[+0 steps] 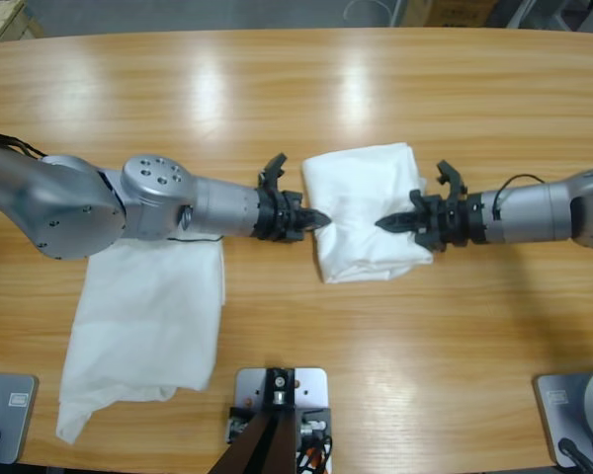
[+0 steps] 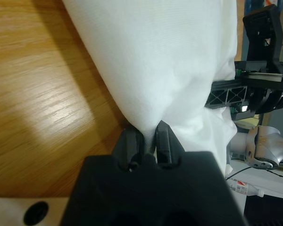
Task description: Fold clothes
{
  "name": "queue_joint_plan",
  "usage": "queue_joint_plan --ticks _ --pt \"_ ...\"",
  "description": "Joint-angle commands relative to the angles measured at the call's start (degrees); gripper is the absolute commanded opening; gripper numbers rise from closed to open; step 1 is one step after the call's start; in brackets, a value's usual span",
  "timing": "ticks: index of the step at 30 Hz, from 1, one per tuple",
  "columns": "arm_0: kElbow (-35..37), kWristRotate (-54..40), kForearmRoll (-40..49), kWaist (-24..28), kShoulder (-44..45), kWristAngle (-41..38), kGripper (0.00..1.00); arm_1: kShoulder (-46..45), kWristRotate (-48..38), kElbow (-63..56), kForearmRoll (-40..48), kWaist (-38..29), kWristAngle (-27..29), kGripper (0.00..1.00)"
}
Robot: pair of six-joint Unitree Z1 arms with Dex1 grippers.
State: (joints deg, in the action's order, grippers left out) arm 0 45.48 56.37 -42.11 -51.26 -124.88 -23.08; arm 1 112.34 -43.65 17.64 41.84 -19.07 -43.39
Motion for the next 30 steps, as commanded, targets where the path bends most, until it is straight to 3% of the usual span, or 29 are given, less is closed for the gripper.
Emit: queue_joint_plan --ticks 1,6,11,17,22,30 --pt "0.63 -8.68 9.56 0.16 6.58 -1.65 0.0 -12.6 -2.05 -0.15 -11.64 -5.93 4.52 0.0" --pt "3.6 -19.09 23.11 0.15 15.97 0.37 0.0 -14.66 -2.95 6.39 -19.22 -12.87 7.67 0.0" --pt "2.97 -20.86 25.35 0.04 19.17 1.16 0.0 -15.17 -6.25 15.4 -25.28 -21.6 11.64 0.0" --pt "-2.36 -21.51 31.04 0.81 27.97 2.73 0.0 -16.59 -5.92 28.31 -38.01 -23.43 13.87 0.0" --pt "-8.18 -21.57 43.5 3.31 41.86 5.0 0.0 -13.3 -6.27 36.02 -42.41 -27.21 15.07 0.0" --pt "-14.82 -21.6 45.35 7.3 49.84 7.09 0.0 -2.93 -9.88 56.4 -52.95 -39.87 17.16 0.0"
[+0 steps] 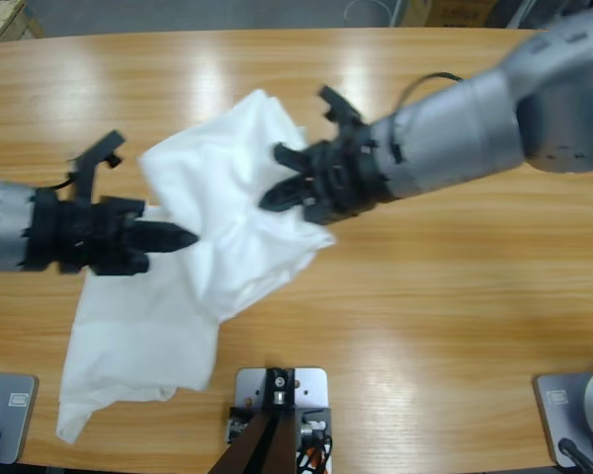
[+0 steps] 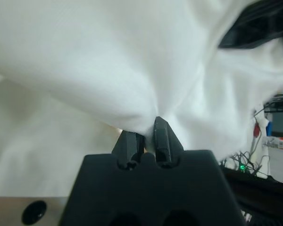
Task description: Fold clothes
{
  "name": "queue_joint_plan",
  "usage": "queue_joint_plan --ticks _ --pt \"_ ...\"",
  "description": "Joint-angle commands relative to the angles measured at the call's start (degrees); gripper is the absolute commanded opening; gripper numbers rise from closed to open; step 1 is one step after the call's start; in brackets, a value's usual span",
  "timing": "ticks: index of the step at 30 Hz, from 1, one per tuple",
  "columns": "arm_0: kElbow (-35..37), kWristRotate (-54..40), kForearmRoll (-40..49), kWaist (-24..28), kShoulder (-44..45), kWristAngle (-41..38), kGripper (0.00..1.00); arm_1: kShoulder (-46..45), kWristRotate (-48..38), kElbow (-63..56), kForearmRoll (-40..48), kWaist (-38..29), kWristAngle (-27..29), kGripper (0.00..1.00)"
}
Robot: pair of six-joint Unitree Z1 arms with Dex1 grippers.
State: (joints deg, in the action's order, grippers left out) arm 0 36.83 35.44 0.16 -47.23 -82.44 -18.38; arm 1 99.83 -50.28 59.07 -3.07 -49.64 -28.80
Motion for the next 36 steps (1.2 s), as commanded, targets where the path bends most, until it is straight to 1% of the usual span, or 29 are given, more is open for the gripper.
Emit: queue_joint_plan --ticks 1,2,7,10,11,12,16,23,29,36 --pt "-6.11 -0.88 4.48 3.78 8.52 2.37 0.0 10.28 -3.54 16.1 -8.73 -10.19 2.7 0.0" --pt "-5.63 -1.25 6.58 4.04 9.78 2.3 0.0 11.05 -3.83 16.85 -8.97 -10.95 2.7 0.0" --pt "2.15 -8.6 25.3 9.75 13.35 1.86 0.0 13.02 -4.37 17.61 -10.05 -12.37 2.59 0.0" --pt "6.69 -10.81 32.78 10.56 13.35 1.86 0.0 14.37 -4.39 18.96 -12.98 -13.24 1.8 0.0" --pt "7.44 -11.13 33.86 10.63 13.3 1.86 0.0 15.31 -4.3 20.44 -15.16 -14.01 1.55 0.0" --pt "7.88 -11.69 34.37 10.67 13.11 1.86 0.0 16.03 -4.23 21.46 -16.27 -14.82 1.55 0.0" --pt "7.53 -12.55 36.07 10.95 12.47 2.04 0.0 18.5 -5.16 23.25 -16.29 -17.14 2.22 0.0" --pt "6.46 -13.56 36.48 11.67 10.19 3.0 0.0 20.77 -4.99 24.71 -15.06 -17.24 2.73 0.0" --pt "4.12 -12.92 37.88 11.98 9.56 2.65 0.0 21.55 -4.92 24.92 -14.78 -17.24 2.52 0.0" --pt "6.41 -11.45 42.01 12.48 7.89 2.9 0.0 21.91 -4.97 24.43 -14.95 -17.24 2.79 0.0"
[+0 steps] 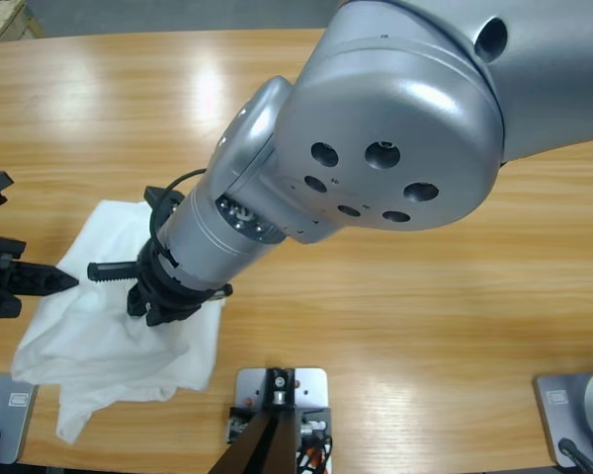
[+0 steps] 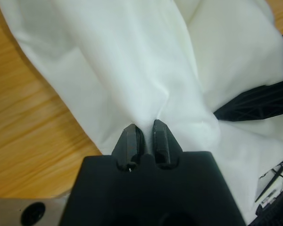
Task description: Fold clothes
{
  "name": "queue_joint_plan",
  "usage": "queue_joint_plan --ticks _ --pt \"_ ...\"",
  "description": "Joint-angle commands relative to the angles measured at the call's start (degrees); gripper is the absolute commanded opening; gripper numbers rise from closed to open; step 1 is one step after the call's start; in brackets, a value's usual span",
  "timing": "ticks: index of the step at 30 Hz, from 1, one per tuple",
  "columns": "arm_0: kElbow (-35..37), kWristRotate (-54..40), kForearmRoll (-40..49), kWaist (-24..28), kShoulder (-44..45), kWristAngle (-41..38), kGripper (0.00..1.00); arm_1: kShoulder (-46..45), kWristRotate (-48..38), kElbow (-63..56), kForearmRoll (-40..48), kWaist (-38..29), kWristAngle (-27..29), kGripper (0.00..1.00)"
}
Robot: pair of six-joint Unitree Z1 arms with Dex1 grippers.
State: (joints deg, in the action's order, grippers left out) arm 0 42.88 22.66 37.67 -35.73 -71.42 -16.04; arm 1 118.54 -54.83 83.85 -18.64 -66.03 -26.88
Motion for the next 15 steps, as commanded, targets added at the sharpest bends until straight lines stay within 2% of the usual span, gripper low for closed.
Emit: queue_joint_plan --ticks 1,10,11,12,13,15 --pt "0.42 1.33 4.43 1.24 -3.85 0.62 0.0 3.37 -0.46 -0.35 0.66 -0.85 0.77 0.0" --pt "0.37 1.4 4.43 4.37 -4.82 0.83 0.0 4.84 -2.92 -0.09 2.63 -1.11 0.81 0.01" --pt "0.37 1.4 4.43 4.35 -5.06 0.83 0.0 4.95 -3.23 -0.07 3.17 -1.11 0.7 0.568" --pt "0.37 1.35 4.43 4.35 -5.31 0.81 0.0 4.84 -3.38 -0.13 3.17 -1.11 0.93 0.889" --pt "0.42 1.36 4.43 4.37 -5.75 0.64 0.0 4.67 -3.45 -0.18 3.17 -1.11 1.27 0.991" --pt "0.45 1.36 4.5 4.35 -7.75 -0.8 0.0 4.6 -3.45 -0.07 3.17 -1.11 1.46 1.0"
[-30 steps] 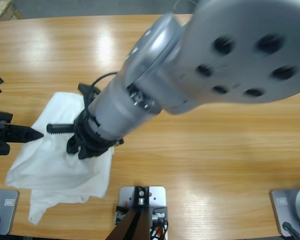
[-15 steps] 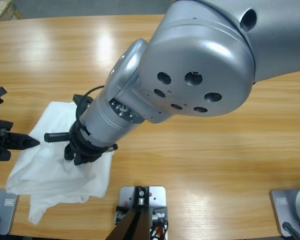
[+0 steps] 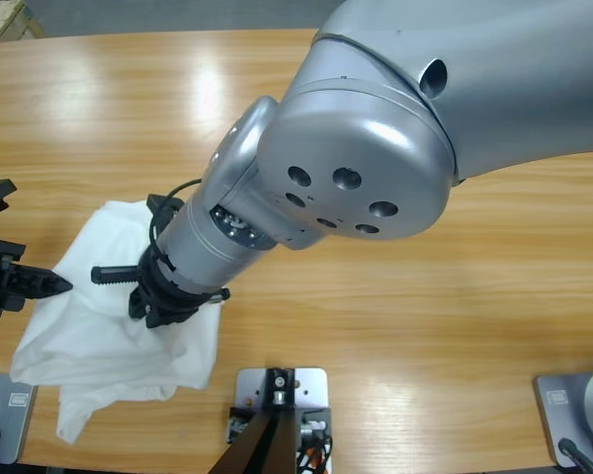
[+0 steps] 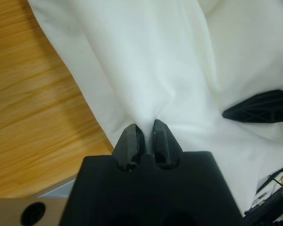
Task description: Fold clothes
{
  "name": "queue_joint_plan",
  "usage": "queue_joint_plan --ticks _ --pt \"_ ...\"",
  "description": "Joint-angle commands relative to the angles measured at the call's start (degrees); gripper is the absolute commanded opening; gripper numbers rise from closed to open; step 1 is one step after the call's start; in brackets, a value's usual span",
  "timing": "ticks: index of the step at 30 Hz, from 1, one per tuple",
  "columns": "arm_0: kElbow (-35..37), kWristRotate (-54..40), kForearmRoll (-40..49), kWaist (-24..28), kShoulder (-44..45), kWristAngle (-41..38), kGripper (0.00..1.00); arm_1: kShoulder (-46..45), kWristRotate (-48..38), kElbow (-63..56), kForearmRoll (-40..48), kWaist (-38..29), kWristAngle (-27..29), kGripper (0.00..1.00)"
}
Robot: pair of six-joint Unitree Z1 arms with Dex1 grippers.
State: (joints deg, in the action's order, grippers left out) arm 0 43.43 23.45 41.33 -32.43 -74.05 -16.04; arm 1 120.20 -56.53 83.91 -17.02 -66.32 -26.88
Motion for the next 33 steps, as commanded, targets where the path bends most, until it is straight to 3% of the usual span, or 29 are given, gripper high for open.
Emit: queue_joint_plan --ticks 1,2,3,4,5,14,20,24,29,33 --pt "0.02 0.63 1.23 1.05 -6.35 -1.44 0.0 2.94 -1.74 -0.06 1.55 -0.83 1.39 1.0" --pt "0.35 0.93 2.18 1.05 -7.65 -1.74 0.157 2.9 -1.81 -0.06 1.55 -0.83 1.39 1.0" --pt "0.42 1.39 2.6 1.05 -8.25 -1.7 0.628 2.85 -1.82 -0.06 1.53 -0.83 1.39 1.0" --pt "0.39 1.72 2.62 1.05 -8.16 -1.54 0.96 2.76 -1.82 -0.08 1.39 -0.83 1.35 1.0" --pt "0.33 2.29 2.74 1.11 -7.7 -1.26 0.995 2.62 -1.82 -0.15 1.13 -0.83 1.37 1.0" --pt "0.6 2.74 5.45 4.48 1.14 3.08 0.993 -1.74 0.87 0.59 -2.21 -0.83 4.78 1.0" --pt "1.18 2.41 5.5 4.48 3.02 3.5 0.867 -3.39 4.26 2.71 -4.29 -0.83 7.95 1.0" --pt "5.41 -0.07 4.64 3.53 7.26 -0.15 0.875 -7.38 7.35 3.01 -8.21 0.1 13.32 1.0" --pt "7.93 -11.42 1.9 -3.34 7.78 -1.23 0.922 -11.83 13.77 2.75 -16.42 4.64 17.56 0.995" --pt "9.44 -33.71 4.58 -10.2 1.83 -0.87 0.995 -16.22 16.09 -2.24 -18.56 10.11 17.14 1.0"
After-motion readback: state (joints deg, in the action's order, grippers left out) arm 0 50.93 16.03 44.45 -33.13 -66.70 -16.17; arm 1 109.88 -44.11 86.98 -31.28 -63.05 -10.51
